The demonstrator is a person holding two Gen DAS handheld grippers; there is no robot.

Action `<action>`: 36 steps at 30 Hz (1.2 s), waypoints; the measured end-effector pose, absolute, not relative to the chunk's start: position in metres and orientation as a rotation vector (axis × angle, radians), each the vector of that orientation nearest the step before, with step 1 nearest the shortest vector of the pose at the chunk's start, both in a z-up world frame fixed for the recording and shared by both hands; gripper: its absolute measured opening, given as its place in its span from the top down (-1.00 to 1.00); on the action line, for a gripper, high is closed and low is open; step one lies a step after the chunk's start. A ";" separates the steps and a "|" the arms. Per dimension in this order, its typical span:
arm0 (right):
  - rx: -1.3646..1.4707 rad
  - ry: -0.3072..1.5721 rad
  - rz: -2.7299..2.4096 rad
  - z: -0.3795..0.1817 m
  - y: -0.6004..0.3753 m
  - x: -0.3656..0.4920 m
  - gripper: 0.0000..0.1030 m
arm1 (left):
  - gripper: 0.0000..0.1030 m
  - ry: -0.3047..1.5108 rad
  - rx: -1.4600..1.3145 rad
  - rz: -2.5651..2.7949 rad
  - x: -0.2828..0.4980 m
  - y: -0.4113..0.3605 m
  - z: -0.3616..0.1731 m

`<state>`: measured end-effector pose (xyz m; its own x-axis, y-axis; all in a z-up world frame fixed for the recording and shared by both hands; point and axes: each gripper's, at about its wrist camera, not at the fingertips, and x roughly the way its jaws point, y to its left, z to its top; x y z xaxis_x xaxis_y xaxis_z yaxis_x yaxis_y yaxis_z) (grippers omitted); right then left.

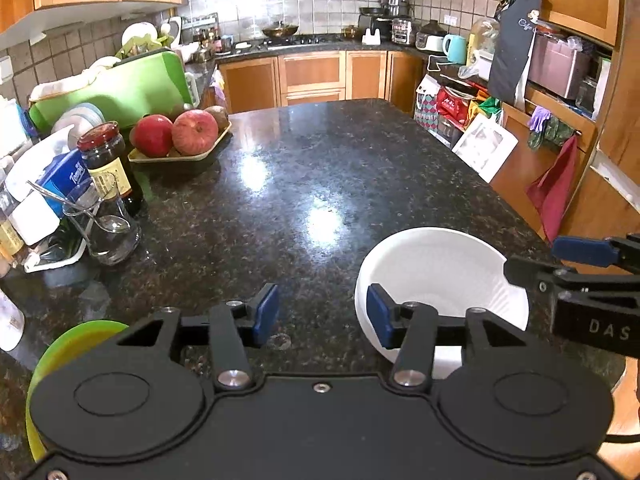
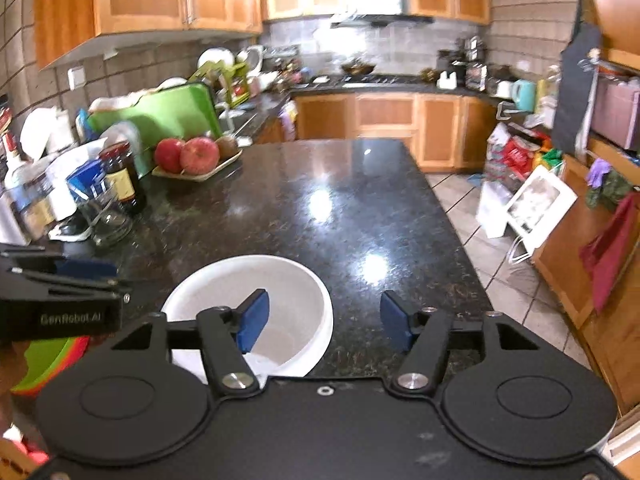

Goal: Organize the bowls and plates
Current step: 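Move the left tool to the bowl stack rim and close on it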

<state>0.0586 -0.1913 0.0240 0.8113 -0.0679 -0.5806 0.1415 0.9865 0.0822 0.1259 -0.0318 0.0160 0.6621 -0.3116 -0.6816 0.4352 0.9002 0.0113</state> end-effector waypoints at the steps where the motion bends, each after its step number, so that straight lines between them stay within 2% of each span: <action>1: 0.129 0.609 -0.127 0.023 -0.188 0.057 -0.29 | -0.10 0.728 0.182 -0.431 0.124 -0.031 0.015; 8: 0.234 0.604 -0.179 0.016 -0.179 0.048 -0.28 | -0.10 0.737 0.212 -0.500 0.118 -0.030 0.005; 25: 0.216 0.599 -0.087 0.007 -0.201 0.058 -0.27 | -0.10 0.745 0.166 -0.412 0.111 -0.045 0.007; 28: 0.222 0.630 -0.028 0.003 -0.214 0.062 -0.24 | -0.10 0.762 0.146 -0.365 0.109 -0.053 0.006; 32: 0.239 0.664 0.032 -0.003 -0.225 0.067 -0.08 | -0.10 0.765 0.142 -0.290 0.104 -0.062 0.003; 36: 0.268 0.672 0.095 -0.008 -0.235 0.072 -0.07 | -0.10 0.777 0.132 -0.223 0.100 -0.066 -0.001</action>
